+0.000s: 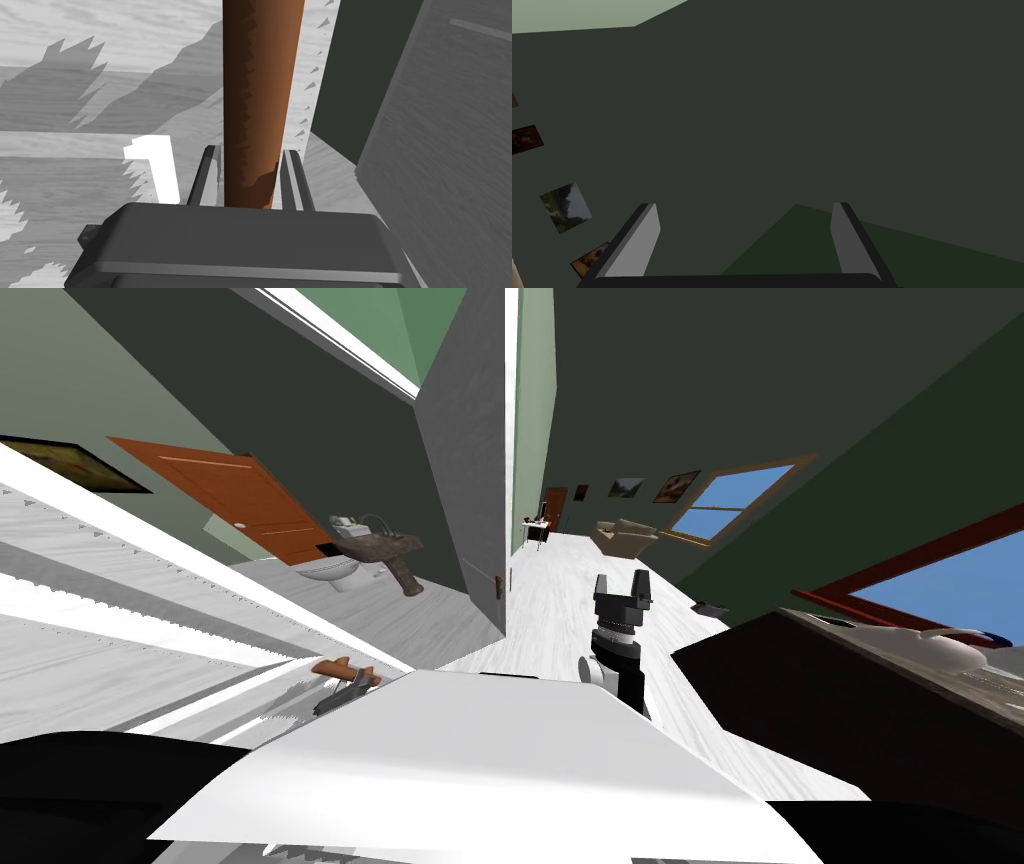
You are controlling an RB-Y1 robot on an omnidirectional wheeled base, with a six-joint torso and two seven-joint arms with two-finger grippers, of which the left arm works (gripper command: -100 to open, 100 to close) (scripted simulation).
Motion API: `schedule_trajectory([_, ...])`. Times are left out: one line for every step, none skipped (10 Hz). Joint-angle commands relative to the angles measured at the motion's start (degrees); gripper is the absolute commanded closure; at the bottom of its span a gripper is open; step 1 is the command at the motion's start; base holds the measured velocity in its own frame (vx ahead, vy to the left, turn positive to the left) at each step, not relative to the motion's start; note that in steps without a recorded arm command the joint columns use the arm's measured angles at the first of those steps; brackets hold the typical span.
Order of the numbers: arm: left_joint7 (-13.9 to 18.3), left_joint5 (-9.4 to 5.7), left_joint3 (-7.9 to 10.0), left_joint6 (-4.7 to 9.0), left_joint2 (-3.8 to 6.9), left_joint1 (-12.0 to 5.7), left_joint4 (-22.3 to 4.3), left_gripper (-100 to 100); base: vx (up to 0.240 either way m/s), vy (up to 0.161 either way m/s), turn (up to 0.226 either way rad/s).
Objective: Pull the door open
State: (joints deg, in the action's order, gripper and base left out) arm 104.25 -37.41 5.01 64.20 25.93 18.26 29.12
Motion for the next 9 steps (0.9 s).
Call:
schedule_trajectory([0.7,1.0,-1.29,0.8,0.01,1.08,0.7,100,-0.211,-0.115,-0.039])
schedule_trajectory([1.1,1.48,-1.89,1.27,0.12,1.39,0.9,100,-0.231,-0.087,-0.033])
schedule_trajectory([1.5,2.05,-2.6,1.82,0.25,1.76,1.1,100,-0.269,-0.072,-0.053])
schedule_trajectory([0.8,1.57,-2.01,0.75,0.21,1.99,2.4,100,-0.121,-0.043,-0.023])
schedule_trajectory([1.2,2.45,-3.09,1.48,0.12,2.42,2.6,100,-0.132,-0.039,-0.035])
schedule_trajectory([1.4,2.9,-3.61,1.96,0.21,2.66,2.8,100,-0.212,-0.023,-0.044])
schedule_trajectory([1.6,3.42,-4.21,2.5,0.31,2.94,3.0,100,-0.213,-0.029,-0.046])
schedule_trajectory([1.9,3.97,-4.85,3.08,0.41,3.23,3.2,100,-0.183,-0.054,-0.029])
schedule_trajectory([2.2,4.52,-5.49,3.66,0.52,3.53,3.4,100,-0.183,-0.043,-0.027])
